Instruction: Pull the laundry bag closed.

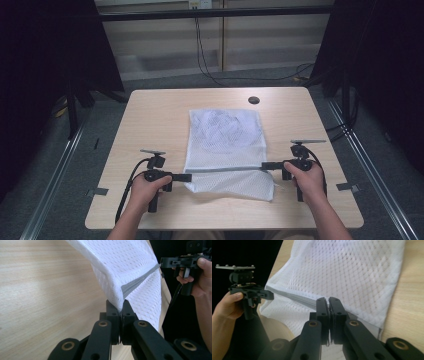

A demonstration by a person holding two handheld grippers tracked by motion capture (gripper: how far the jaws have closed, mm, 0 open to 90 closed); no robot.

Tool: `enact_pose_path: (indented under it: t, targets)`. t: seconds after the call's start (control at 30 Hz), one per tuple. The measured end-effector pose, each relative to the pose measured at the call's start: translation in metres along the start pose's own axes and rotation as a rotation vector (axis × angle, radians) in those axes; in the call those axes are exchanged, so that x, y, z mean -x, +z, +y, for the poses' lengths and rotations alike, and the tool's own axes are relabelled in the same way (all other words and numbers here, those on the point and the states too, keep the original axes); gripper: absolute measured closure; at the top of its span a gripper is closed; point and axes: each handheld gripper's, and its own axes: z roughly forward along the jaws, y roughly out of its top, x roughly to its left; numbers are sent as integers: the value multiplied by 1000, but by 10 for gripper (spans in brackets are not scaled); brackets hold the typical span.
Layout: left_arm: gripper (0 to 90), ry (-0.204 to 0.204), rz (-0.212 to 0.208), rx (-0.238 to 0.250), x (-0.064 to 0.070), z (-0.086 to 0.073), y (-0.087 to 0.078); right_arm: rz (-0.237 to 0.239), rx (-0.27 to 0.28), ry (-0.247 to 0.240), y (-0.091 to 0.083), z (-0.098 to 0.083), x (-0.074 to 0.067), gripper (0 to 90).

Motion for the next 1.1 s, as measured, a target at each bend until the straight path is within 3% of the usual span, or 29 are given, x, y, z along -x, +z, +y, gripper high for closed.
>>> enact_pose_path:
  t: [0.3,0.67,0.9,0.97,1.1]
  targets:
    - [885,-4,1,0,-1,0,-1,12,-7,9,0,1,0,874]
    - [885,-11,3,8,-2,1,-3,-20,16,11,-10,-2,5,874]
    - [885,-5,8,0,-1,1,-1,-12,37,29,-16,-2,9,874]
    - [885,-10,9,8,-2,1,-3,-36,46,21,-19,-2,10,874]
    - [885,-16,-1,12,-1,1,-1,-24,54,36,-23,-1,12,874]
